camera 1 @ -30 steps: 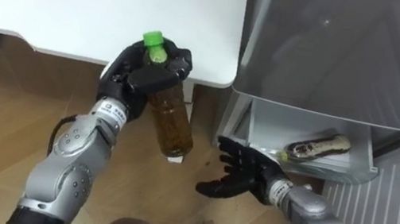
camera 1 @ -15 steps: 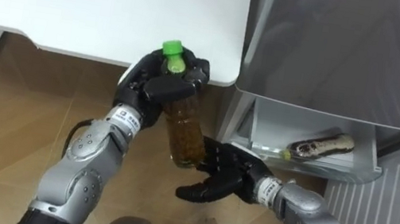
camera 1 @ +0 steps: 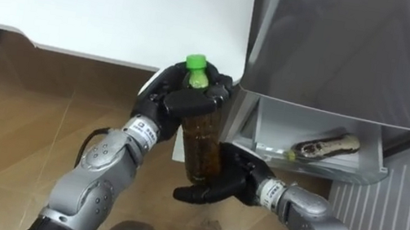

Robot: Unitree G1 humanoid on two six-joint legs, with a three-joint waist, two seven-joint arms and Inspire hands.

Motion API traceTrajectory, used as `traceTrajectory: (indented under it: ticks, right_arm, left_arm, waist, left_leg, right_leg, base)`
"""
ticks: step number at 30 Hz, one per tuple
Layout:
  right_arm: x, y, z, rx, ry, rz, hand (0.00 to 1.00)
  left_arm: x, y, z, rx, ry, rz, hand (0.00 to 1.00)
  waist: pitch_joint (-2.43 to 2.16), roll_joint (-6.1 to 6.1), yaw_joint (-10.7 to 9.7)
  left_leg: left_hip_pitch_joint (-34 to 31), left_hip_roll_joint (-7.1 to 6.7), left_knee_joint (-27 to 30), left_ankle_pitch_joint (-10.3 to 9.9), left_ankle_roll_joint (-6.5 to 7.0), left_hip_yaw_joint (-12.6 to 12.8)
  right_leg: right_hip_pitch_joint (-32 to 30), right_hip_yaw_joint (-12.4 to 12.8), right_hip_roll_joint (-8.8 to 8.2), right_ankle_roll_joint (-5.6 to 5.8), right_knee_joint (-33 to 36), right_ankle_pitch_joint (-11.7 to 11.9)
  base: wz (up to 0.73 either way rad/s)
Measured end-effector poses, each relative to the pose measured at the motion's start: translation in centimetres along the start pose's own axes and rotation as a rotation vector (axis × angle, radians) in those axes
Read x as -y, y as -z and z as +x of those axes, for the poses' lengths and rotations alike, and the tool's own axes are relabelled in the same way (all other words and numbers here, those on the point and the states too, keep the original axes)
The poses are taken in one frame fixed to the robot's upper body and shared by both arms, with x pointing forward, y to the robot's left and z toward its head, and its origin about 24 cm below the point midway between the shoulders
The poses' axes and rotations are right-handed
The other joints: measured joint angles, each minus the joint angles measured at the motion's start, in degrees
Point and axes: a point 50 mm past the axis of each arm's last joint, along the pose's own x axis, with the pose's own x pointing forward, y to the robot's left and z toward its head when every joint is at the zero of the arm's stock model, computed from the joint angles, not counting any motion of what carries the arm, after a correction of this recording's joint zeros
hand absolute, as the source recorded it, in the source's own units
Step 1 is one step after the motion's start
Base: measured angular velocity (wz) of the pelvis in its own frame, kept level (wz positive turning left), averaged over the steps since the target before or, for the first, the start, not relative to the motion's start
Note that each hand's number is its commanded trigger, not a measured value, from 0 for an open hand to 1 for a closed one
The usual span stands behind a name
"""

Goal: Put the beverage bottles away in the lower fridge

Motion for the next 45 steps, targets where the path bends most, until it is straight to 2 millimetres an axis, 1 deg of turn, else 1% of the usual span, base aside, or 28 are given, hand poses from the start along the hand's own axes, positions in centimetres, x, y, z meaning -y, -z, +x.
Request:
traceTrajectory:
  ticks: [3, 7, 19, 20, 21, 22, 23, 24, 25, 26, 35, 39, 45]
  right_arm:
    - [-0.2, 0.1, 0.1, -0.007, -0.007, -0.004, 0.00]
    - [-0.6, 0.1, 0.4, -0.014, -0.022, -0.012, 0.00]
    - [-0.6, 0.2, 0.4, -0.019, -0.026, -0.016, 0.00]
    - [-0.7, 0.2, 0.4, -0.023, -0.029, -0.018, 0.11]
    - [-0.7, 0.2, 0.4, -0.024, -0.030, -0.020, 0.44]
    - [-0.7, 0.3, 0.4, -0.028, -0.033, -0.022, 0.69]
    - [-0.8, 0.3, 0.4, -0.029, -0.034, -0.023, 0.76]
    - [-0.8, 0.3, 0.4, -0.029, -0.035, -0.023, 0.87]
    - [-0.8, 0.3, 0.4, -0.029, -0.036, -0.023, 0.91]
    - [-0.8, 0.3, 0.4, -0.031, -0.041, -0.024, 1.00]
    - [-1.1, 0.8, 0.4, -0.059, -0.063, -0.038, 1.00]
    - [-1.1, 0.9, 0.4, -0.066, -0.070, -0.043, 1.00]
    - [-1.1, 0.9, 0.4, -0.071, -0.064, -0.043, 1.00]
  left_arm:
    - [0.2, 0.2, 0.0, -0.011, 0.007, 0.031, 1.00]
    - [0.4, 0.5, 0.0, -0.027, 0.015, 0.071, 1.00]
    - [0.6, 0.7, 0.0, -0.036, 0.026, 0.085, 1.00]
    - [0.7, 0.8, 0.0, -0.039, 0.029, 0.089, 1.00]
    - [0.7, 0.8, 0.0, -0.040, 0.030, 0.090, 1.00]
    - [0.7, 0.8, 0.0, -0.042, 0.033, 0.092, 1.00]
    - [0.7, 0.8, 0.0, -0.043, 0.035, 0.094, 1.00]
    - [0.7, 0.8, 0.0, -0.044, 0.036, 0.094, 1.00]
    - [0.7, 0.8, 0.0, -0.044, 0.039, 0.095, 1.00]
    - [0.7, 0.8, 0.0, -0.045, 0.043, 0.096, 1.00]
    - [0.3, 1.2, 0.0, -0.062, 0.029, 0.115, 1.00]
    - [0.3, 1.2, 0.0, -0.063, 0.030, 0.117, 1.00]
    - [0.4, 1.2, 0.0, -0.062, 0.037, 0.118, 1.00]
  waist:
    - [0.00, 0.01, -0.1]
    - [0.00, 0.01, -0.9]
    - [0.00, 0.02, -1.4]
    - [0.00, 0.03, -1.4]
    - [0.00, 0.03, -1.4]
    - [0.00, 0.03, -1.4]
    - [0.01, 0.03, -1.4]
    - [0.01, 0.03, -1.4]
    - [0.00, 0.03, -1.4]
    - [0.00, 0.03, -1.4]
    - [0.01, 0.05, -2.3]
    - [0.04, 0.08, -2.3]
    - [0.06, 0.11, -2.4]
  left_leg:
    - [0.0, 0.01, 0.0, 0.0, 0.00, 0.0]
    - [0.2, 0.01, 0.1, 0.0, 0.01, 0.1]
    - [0.4, 0.03, 0.1, 0.0, 0.01, 0.1]
    - [0.4, 0.03, 0.1, 0.0, 0.00, 0.1]
    - [0.4, 0.03, 0.1, 0.0, 0.00, 0.1]
    - [0.4, 0.04, 0.1, 0.0, 0.00, 0.1]
    - [0.3, 0.04, 0.1, 0.0, 0.00, 0.1]
    - [0.3, 0.04, 0.1, 0.0, 0.00, 0.1]
    - [0.3, 0.05, 0.1, 0.0, 0.00, 0.1]
    - [0.3, 0.05, 0.1, 0.0, 0.00, 0.1]
    - [0.4, 0.05, 0.1, 0.0, 0.00, 0.2]
    - [0.4, 0.06, 0.0, 0.0, 0.00, 0.5]
    - [0.3, 0.07, 0.0, 0.0, 0.00, 0.5]
  right_leg:
    - [0.0, 0.0, 0.02, 0.00, 0.0, 0.0]
    - [0.0, 0.2, 0.02, 0.00, 0.0, 0.0]
    - [-0.1, 0.3, 0.05, 0.00, 0.0, 0.0]
    - [-0.1, 0.4, 0.05, 0.00, 0.0, 0.0]
    - [-0.1, 0.4, 0.05, 0.00, 0.0, 0.0]
    - [-0.1, 0.4, 0.06, 0.00, 0.0, 0.0]
    - [-0.1, 0.4, 0.06, 0.00, 0.0, 0.0]
    - [-0.1, 0.4, 0.07, 0.00, 0.0, 0.0]
    - [-0.1, 0.4, 0.07, 0.00, 0.0, 0.0]
    - [-0.1, 0.4, 0.07, 0.00, 0.0, 0.0]
    - [0.0, 0.7, 0.07, 0.00, 0.0, 0.0]
    - [-0.1, 1.2, 0.09, 0.00, 0.0, 0.0]
    - [-0.2, 1.3, 0.09, 0.00, 0.1, 0.0]
  base:
    - [0.00]
    - [0.00]
    - [0.00]
    - [0.00]
    - [0.00]
    - [0.00]
    - [0.00]
    - [0.00]
    - [0.00]
    - [0.00]
    - [0.00]
    - [-0.04]
    - [0.00]
